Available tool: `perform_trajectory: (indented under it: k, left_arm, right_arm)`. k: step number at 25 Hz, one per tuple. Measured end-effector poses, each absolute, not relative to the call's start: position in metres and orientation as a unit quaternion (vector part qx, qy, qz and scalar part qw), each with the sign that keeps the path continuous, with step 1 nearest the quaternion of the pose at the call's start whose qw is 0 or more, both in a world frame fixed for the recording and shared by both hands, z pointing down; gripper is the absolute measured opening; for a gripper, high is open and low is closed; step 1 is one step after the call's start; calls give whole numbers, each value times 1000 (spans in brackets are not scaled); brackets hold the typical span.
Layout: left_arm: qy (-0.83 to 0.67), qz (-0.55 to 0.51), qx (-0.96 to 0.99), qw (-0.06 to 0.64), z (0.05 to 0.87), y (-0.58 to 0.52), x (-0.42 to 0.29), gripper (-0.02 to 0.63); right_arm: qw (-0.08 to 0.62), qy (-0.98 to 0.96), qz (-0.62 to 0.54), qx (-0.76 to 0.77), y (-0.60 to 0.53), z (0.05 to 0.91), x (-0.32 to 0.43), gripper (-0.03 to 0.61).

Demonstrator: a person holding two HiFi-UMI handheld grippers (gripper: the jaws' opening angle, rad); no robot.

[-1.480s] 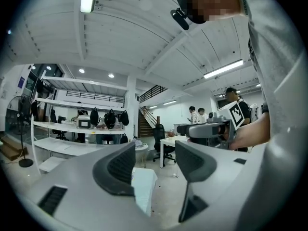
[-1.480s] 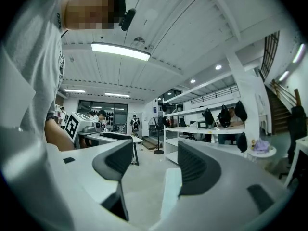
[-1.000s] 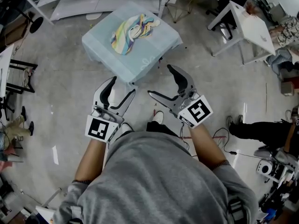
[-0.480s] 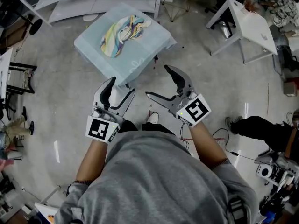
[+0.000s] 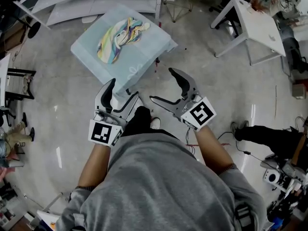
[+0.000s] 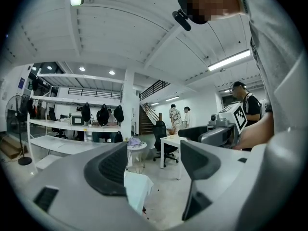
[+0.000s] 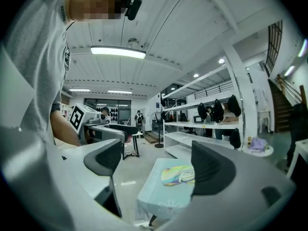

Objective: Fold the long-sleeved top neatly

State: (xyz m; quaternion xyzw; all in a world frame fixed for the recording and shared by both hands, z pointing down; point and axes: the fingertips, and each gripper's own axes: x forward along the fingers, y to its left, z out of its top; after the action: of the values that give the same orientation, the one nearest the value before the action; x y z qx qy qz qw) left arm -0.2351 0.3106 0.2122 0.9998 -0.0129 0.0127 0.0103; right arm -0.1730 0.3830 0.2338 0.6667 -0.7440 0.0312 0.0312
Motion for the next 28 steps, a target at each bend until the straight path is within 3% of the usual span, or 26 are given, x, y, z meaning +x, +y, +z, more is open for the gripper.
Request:
perform_trajectory:
  k: [4, 7, 22, 28]
  left_arm:
    - [-12, 12, 1000, 1, 215, 298, -213, 347]
    - [-13, 7, 1000, -14, 213, 282, -193, 345]
    - [-36, 12, 999, 2, 231, 142, -128, 344]
    - [-45, 13, 999, 13, 236, 103, -118, 344]
  right_arm:
    - [24, -741, 25, 670, 367, 231, -153, 465]
    - [58, -747, 46, 661, 355, 247, -133, 465]
    - [100, -768, 59, 629, 212, 263, -59, 463]
    - [111, -779, 62, 614, 171, 267, -49, 436]
